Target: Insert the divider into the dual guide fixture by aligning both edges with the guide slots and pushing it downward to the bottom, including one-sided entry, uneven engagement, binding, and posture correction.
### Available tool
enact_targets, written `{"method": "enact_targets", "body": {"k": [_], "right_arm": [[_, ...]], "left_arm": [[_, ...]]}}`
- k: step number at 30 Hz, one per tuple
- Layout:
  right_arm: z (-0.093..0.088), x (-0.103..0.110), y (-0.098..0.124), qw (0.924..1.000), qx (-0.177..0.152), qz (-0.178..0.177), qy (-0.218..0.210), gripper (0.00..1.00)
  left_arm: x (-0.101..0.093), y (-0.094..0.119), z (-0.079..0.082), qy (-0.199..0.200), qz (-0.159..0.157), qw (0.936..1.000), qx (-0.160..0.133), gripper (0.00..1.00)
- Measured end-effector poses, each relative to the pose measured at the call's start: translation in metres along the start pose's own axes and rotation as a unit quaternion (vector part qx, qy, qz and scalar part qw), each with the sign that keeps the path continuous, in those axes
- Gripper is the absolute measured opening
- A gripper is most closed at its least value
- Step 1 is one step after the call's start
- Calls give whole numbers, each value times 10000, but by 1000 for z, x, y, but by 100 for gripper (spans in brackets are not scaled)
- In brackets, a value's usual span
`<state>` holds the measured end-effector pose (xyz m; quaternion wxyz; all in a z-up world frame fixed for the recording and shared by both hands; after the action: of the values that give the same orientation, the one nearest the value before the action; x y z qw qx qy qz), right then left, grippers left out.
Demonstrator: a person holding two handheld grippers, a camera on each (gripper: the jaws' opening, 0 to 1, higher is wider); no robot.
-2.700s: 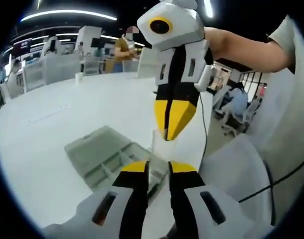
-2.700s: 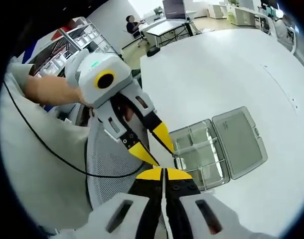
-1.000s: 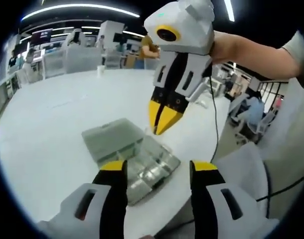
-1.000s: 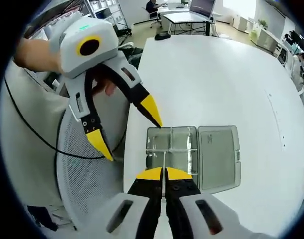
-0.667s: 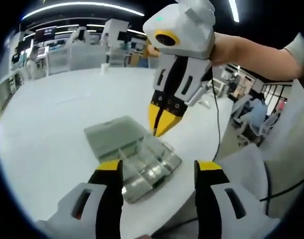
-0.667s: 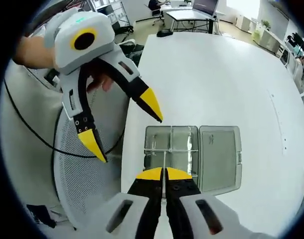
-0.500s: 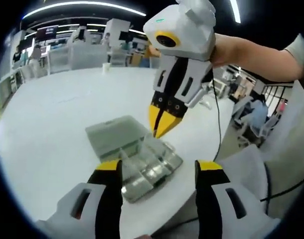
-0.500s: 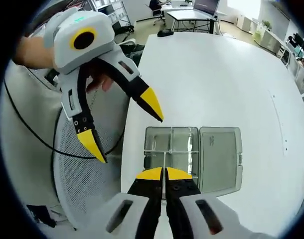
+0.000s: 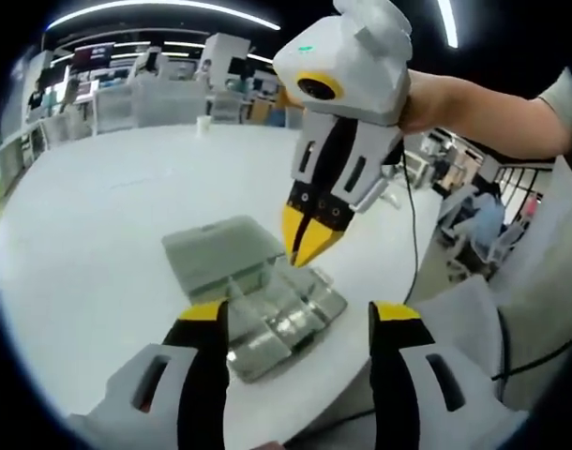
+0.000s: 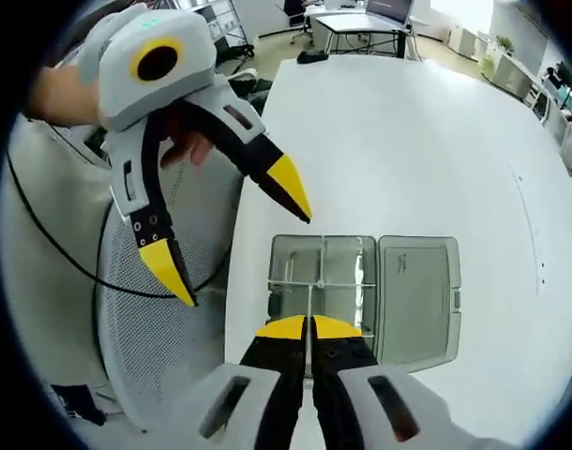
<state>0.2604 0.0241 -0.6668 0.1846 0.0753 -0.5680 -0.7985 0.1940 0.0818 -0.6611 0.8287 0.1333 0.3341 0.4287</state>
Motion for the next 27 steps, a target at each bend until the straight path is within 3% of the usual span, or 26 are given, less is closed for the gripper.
{"method": "enact_targets", "body": {"k": [27], "right_arm": [[-5,-2,-5,10000,15,61,56,0]], "left_arm": [[-4,2,-9,-28,162,9995,264,64]]}}
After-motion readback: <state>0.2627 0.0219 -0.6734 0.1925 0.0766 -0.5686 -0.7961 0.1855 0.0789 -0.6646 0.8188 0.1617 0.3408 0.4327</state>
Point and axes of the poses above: the point that each gripper's makers call its tool centre point, and the gripper's own axes: y roughly backward along the fingers, x roughly to its left, z roughly out of its top, the point moved 4 cm from there along y, roughly backward along the fingers, and after that the axes turned 11 degrees about y, right-handed, at the moved point
